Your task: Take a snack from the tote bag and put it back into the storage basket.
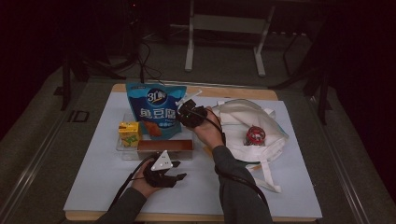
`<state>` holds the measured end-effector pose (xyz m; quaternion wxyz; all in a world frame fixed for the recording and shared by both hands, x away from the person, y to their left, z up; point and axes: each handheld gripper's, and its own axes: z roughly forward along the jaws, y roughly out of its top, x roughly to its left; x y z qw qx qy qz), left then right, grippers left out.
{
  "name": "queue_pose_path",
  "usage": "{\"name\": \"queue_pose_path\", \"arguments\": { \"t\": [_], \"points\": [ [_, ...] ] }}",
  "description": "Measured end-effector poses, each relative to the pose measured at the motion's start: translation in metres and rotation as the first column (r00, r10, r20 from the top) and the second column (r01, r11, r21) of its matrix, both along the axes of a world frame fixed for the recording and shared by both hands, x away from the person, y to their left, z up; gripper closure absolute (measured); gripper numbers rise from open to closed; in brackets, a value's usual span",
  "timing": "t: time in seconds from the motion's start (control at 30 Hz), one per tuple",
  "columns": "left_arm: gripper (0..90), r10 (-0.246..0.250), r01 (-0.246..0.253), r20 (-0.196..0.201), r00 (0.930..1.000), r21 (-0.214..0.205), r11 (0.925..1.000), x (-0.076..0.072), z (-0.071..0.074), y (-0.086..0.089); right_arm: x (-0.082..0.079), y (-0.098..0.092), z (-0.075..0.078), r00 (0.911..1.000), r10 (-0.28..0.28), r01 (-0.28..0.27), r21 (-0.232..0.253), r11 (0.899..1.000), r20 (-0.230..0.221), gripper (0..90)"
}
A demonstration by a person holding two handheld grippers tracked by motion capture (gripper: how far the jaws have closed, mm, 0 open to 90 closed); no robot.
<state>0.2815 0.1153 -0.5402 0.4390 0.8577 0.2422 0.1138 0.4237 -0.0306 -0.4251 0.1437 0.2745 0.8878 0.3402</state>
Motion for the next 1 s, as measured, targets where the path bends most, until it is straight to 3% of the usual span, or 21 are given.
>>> {"name": "queue_pose_path", "arguments": {
  "t": [0.23, 0.37, 0.47, 0.87, 1.0],
  "points": [
    [47.0, 0.000, 0.000, -0.001, 1.0000, -0.003, 1.0000, 0.000, 0.000, 0.000, -0.001, 0.015, -0.002, 0.9999, -0.011, 0.011, 0.025, 1.000, -0.005, 90.0],
    [47.0, -0.002, 0.002, 0.000, 1.0000, -0.003, 1.0000, 0.000, 0.000, 0.000, -0.002, 0.025, -0.003, 0.9999, -0.011, 0.010, 0.018, 1.000, 0.013, 90.0],
    [47.0, -0.003, 0.003, 0.000, 1.0000, -0.003, 1.0000, 0.000, 0.000, 0.000, 0.000, 0.023, -0.003, 0.9999, -0.012, 0.012, 0.025, 1.000, -0.001, 90.0],
    [47.0, -0.003, 0.003, 0.001, 1.0000, -0.001, 1.0000, 0.000, 0.000, 0.000, -0.002, 0.022, -0.006, 0.9999, -0.011, 0.011, 0.019, 1.000, 0.013, 89.7],
    [46.8, -0.003, 0.003, -0.002, 1.0000, -0.005, 1.0000, 0.000, 0.000, 0.000, -0.004, 0.022, -0.005, 0.9998, -0.007, 0.007, 0.009, 1.000, 0.019, 85.9]
  ]
}}
